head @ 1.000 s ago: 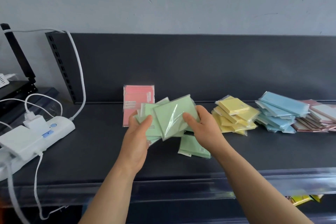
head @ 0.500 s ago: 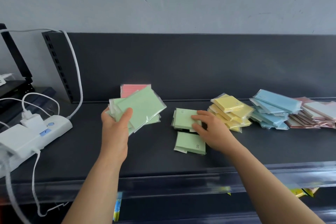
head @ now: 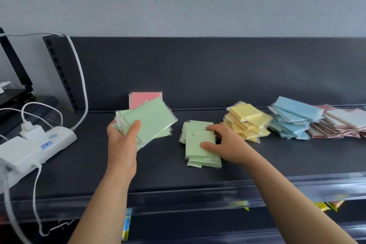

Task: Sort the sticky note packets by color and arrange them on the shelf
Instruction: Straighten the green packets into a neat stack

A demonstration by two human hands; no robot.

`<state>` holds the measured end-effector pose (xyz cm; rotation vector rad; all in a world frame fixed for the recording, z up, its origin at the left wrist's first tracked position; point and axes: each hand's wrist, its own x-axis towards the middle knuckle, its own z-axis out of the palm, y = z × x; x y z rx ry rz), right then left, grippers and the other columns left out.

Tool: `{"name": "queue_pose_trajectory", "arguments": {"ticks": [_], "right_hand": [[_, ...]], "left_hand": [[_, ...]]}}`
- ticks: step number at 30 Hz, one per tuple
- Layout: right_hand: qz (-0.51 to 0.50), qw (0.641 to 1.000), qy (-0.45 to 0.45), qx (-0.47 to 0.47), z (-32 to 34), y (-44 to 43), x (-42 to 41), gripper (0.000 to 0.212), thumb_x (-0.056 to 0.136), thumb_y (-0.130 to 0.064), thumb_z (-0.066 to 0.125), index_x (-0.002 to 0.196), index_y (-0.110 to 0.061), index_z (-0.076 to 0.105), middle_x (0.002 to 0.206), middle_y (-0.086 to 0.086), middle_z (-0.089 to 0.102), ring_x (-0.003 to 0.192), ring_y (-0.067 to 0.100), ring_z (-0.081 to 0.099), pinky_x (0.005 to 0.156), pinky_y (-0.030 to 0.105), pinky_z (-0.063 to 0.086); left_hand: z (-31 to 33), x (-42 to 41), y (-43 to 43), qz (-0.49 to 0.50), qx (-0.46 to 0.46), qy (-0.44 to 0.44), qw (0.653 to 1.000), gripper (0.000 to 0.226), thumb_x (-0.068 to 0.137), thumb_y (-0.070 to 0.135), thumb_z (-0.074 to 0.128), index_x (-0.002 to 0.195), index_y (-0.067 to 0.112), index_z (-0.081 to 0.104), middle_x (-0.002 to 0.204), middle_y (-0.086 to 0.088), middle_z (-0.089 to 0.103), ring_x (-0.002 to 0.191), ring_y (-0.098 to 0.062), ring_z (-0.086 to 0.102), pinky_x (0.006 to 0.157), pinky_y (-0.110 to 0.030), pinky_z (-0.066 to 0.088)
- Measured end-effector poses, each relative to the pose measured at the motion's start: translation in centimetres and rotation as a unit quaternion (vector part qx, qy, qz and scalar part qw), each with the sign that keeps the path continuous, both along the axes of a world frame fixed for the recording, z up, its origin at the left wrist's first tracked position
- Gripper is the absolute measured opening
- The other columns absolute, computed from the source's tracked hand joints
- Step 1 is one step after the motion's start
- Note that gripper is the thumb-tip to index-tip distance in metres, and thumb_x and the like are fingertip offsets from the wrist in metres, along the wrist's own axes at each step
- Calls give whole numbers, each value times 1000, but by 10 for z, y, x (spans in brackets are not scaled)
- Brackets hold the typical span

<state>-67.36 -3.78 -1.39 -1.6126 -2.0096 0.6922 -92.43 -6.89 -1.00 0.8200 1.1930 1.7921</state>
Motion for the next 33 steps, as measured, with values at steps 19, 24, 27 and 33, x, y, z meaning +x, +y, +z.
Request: {"name": "queue_pose_trajectory", "arguments": {"ticks": [19,24,27,33], "right_hand": [[100,918,383,-20,29,-10,-9,42,91,1,58,129,-14,50,117,5,67,108,24,65,90,37,53],[50,922,380,57,9,-18,1,58,86,7,61,127,-32,47,114,-12,61,106,13,62,90,31,53],[26,925,378,35,-5,-18,1,60,89,3,60,134,-31,38,117,-9,54,107,12,59,90,30,51],[12,913,408,-1,-9,-16,-8,46,96,-4,50,135,-23,39,122,-1,60,112,12,59,94,30,49]], "left_hand": [[15,50,1,-256,19,135,957,30,95,15,57,121,26,48,120,3,63,112,-11,61,91,-30,50],[12,51,4,-272,-9,326,905,43,96,20,56,129,37,34,122,16,53,114,-1,53,102,-32,45],[5,60,1,-274,-28,316,908,61,94,31,60,138,42,20,132,11,49,120,-5,50,109,-37,39],[15,83,0,-205,-38,246,947,43,97,48,42,134,31,29,117,19,42,114,-2,38,91,-18,30]]}}
